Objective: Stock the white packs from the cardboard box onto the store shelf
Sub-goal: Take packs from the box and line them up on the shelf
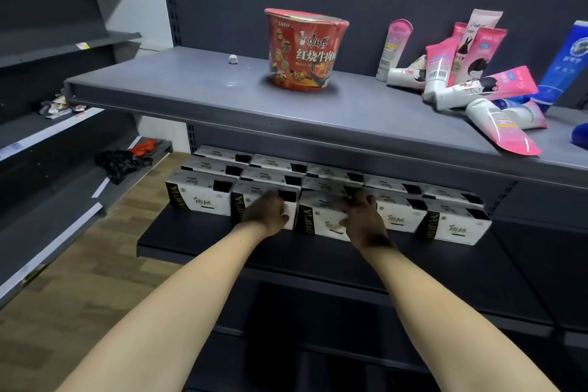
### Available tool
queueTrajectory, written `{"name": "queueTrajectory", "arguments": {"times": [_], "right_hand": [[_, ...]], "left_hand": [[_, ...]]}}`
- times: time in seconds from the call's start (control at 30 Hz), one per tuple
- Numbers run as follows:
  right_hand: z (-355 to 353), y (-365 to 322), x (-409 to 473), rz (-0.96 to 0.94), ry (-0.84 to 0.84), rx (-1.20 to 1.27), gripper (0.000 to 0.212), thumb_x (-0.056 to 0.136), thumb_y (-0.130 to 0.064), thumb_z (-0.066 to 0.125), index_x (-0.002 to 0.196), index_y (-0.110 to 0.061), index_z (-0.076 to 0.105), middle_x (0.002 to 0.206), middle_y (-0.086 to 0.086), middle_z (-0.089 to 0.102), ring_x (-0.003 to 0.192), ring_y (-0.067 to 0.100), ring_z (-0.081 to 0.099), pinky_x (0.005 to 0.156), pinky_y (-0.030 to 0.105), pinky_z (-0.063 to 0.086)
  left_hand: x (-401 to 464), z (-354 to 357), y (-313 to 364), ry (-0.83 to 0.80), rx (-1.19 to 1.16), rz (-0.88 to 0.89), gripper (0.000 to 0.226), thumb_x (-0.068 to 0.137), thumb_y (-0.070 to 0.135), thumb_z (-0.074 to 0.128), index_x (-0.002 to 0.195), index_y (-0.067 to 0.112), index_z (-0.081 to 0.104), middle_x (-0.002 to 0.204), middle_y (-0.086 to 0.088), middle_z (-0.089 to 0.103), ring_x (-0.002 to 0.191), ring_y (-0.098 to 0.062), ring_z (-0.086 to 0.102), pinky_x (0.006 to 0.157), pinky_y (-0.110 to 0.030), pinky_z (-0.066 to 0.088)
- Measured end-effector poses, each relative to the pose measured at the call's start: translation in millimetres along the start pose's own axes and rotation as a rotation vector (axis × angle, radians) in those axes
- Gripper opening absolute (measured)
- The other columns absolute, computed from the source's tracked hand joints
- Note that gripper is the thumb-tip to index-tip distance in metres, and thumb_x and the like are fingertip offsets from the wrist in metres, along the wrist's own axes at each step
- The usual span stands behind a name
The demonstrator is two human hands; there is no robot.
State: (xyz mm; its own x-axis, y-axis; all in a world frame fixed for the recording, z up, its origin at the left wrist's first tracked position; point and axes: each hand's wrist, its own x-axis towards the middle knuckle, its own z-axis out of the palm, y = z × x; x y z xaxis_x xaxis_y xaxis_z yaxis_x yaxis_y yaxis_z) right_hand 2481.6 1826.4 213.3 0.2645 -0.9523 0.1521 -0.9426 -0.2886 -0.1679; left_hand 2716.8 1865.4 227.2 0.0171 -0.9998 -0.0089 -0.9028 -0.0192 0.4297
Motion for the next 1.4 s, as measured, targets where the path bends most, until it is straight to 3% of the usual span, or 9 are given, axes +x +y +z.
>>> {"name": "queueTrajectory", "arguments": {"times": [0.27,0.4,0.57,0.77,0.9,1.0,1.07,1.2,1.4], "right_hand": [[5.3,-11.1,2.0,0.042,0.034,-0.083,0.047,0.09,-0.001,0.059,0.135,-0.014,0.056,0.136,0.007,0.045,0.135,0.037,0.033,0.076,0.04,0.058],[-0.8,-17.0,6.0,0.039,-0.016,-0.2,0.045,0.093,-0.002,0.052,0.138,-0.008,0.052,0.146,0.007,0.04,0.138,0.04,0.031,0.093,0.047,0.051],[-3.4,-24.9,-2.5,0.05,-0.022,-0.254,0.053,0.094,0.001,0.044,0.146,-0.004,0.04,0.153,0.009,0.033,0.14,0.042,0.029,0.098,0.046,0.049],[-5.7,-15.6,-7.9,0.02,-0.067,-0.133,0.061,0.095,0.002,0.045,0.152,-0.015,0.034,0.163,0.002,0.022,0.148,0.041,0.019,0.109,0.047,0.043],[-14.5,-1.2,-14.9,-0.027,-0.097,-0.039,0.071,0.092,0.002,0.053,0.153,-0.028,0.033,0.158,0.001,0.031,0.142,0.032,0.032,0.111,0.044,0.038],[-25.4,12.8,-26.7,0.002,-0.089,0.018,0.065,0.094,-0.008,0.056,0.153,-0.025,0.032,0.157,0.003,0.032,0.142,0.028,0.031,0.114,0.042,0.034],[-30.4,23.5,-38.8,0.04,-0.041,0.042,0.059,0.097,-0.013,0.051,0.153,-0.019,0.032,0.156,0.005,0.033,0.14,0.028,0.034,0.112,0.041,0.036],[-36.0,54.6,-69.7,0.159,-0.022,0.069,0.055,0.097,-0.015,0.052,0.15,-0.017,0.035,0.149,0.007,0.037,0.136,0.029,0.038,0.109,0.04,0.04],[-45.0,121.4,-135.0,0.349,0.052,0.068,0.049,0.091,-0.013,0.055,0.14,-0.011,0.047,0.141,0.013,0.044,0.128,0.037,0.044,0.091,0.04,0.048]], "left_hand": [[1.9,1.1,4.2,-0.016,0.029,-0.015,0.023,0.097,0.03,0.057,0.108,0.011,0.061,0.126,-0.01,0.054,0.111,-0.029,0.057,0.089,-0.039,0.051],[-2.3,1.5,8.3,-0.038,0.03,-0.028,0.024,0.098,0.029,0.057,0.112,0.011,0.062,0.128,-0.01,0.054,0.113,-0.029,0.058,0.091,-0.039,0.051],[-10.4,4.4,16.3,-0.048,0.016,-0.045,0.024,0.096,0.032,0.059,0.11,0.012,0.062,0.125,-0.009,0.054,0.112,-0.029,0.057,0.091,-0.039,0.05],[-19.6,5.1,29.3,-0.052,0.0,-0.057,0.02,0.095,0.034,0.06,0.103,0.016,0.063,0.115,-0.007,0.061,0.106,-0.027,0.061,0.088,-0.036,0.052],[-23.8,4.0,42.3,-0.066,0.021,-0.04,0.022,0.095,0.033,0.059,0.109,0.017,0.063,0.115,-0.006,0.063,0.105,-0.028,0.062,0.086,-0.035,0.051],[-25.4,6.9,57.3,-0.088,0.029,-0.018,0.03,0.095,0.034,0.057,0.12,0.018,0.059,0.115,-0.006,0.064,0.104,-0.028,0.062,0.088,-0.039,0.053],[-24.0,10.9,70.6,-0.095,0.035,0.023,0.027,0.095,0.035,0.056,0.118,0.02,0.059,0.118,-0.004,0.064,0.104,-0.027,0.061,0.089,-0.04,0.053],[-24.1,25.3,111.0,-0.13,0.051,0.126,0.015,0.098,0.033,0.053,0.1,0.019,0.057,0.106,-0.004,0.059,0.089,-0.023,0.056,0.078,-0.034,0.049],[-33.1,63.6,187.7,-0.194,0.135,0.363,0.011,0.098,0.031,0.051,0.103,0.021,0.053,0.105,-0.004,0.058,0.087,-0.022,0.055,0.07,-0.032,0.045]]}}
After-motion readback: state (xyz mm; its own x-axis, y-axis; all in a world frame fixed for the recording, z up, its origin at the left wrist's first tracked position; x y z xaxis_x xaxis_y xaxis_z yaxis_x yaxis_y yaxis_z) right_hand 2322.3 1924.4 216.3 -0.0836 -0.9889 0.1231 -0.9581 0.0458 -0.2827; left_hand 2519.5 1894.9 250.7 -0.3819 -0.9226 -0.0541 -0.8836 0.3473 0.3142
